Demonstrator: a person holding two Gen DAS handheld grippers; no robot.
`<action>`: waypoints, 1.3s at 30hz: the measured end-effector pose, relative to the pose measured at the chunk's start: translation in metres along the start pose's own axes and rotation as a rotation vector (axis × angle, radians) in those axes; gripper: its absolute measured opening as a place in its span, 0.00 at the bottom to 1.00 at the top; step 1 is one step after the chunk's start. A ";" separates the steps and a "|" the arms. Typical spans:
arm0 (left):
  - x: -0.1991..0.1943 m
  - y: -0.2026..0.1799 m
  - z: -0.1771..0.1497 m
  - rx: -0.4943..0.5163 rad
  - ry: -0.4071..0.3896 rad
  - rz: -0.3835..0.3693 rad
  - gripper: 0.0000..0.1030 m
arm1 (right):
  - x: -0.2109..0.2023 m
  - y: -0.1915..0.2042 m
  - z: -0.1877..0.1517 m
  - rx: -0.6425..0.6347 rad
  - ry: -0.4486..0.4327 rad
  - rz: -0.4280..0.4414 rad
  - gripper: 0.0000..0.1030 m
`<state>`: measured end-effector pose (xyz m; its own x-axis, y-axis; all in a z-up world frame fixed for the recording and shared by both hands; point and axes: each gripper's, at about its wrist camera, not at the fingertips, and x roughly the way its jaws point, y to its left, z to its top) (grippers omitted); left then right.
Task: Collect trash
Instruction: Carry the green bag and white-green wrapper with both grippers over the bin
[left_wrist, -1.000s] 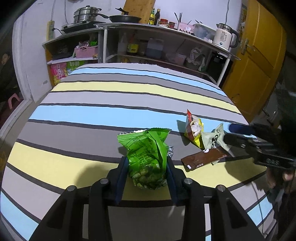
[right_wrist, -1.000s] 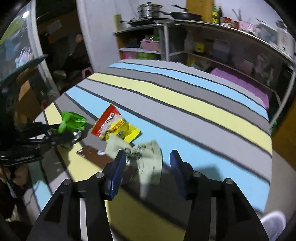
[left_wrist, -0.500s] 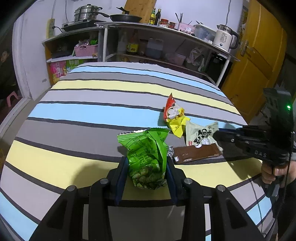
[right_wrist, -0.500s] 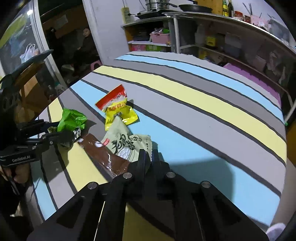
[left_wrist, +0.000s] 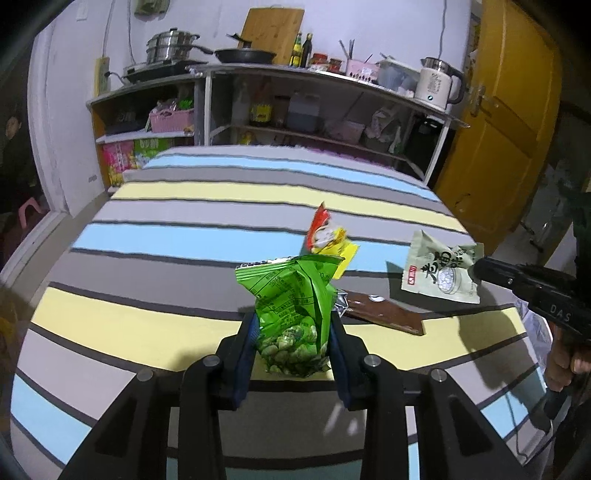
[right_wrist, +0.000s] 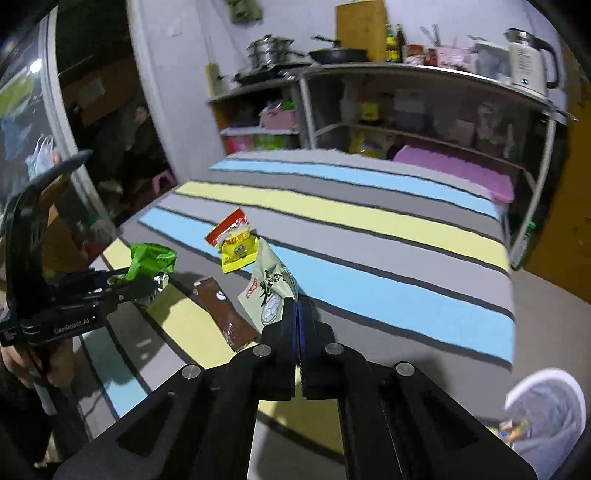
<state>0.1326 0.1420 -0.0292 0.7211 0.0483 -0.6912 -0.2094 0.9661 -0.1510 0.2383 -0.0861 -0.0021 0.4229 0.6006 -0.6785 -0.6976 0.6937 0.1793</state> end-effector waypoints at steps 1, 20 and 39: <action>-0.005 -0.003 0.000 0.004 -0.011 -0.005 0.35 | -0.004 -0.001 0.000 0.009 -0.008 -0.004 0.01; -0.076 -0.057 -0.002 0.086 -0.124 -0.065 0.35 | -0.096 0.008 -0.027 0.087 -0.153 -0.039 0.01; -0.089 -0.115 -0.005 0.164 -0.139 -0.168 0.35 | -0.151 -0.014 -0.059 0.154 -0.206 -0.145 0.01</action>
<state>0.0885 0.0253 0.0461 0.8228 -0.0932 -0.5606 0.0227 0.9911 -0.1315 0.1500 -0.2099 0.0558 0.6312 0.5477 -0.5491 -0.5320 0.8210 0.2073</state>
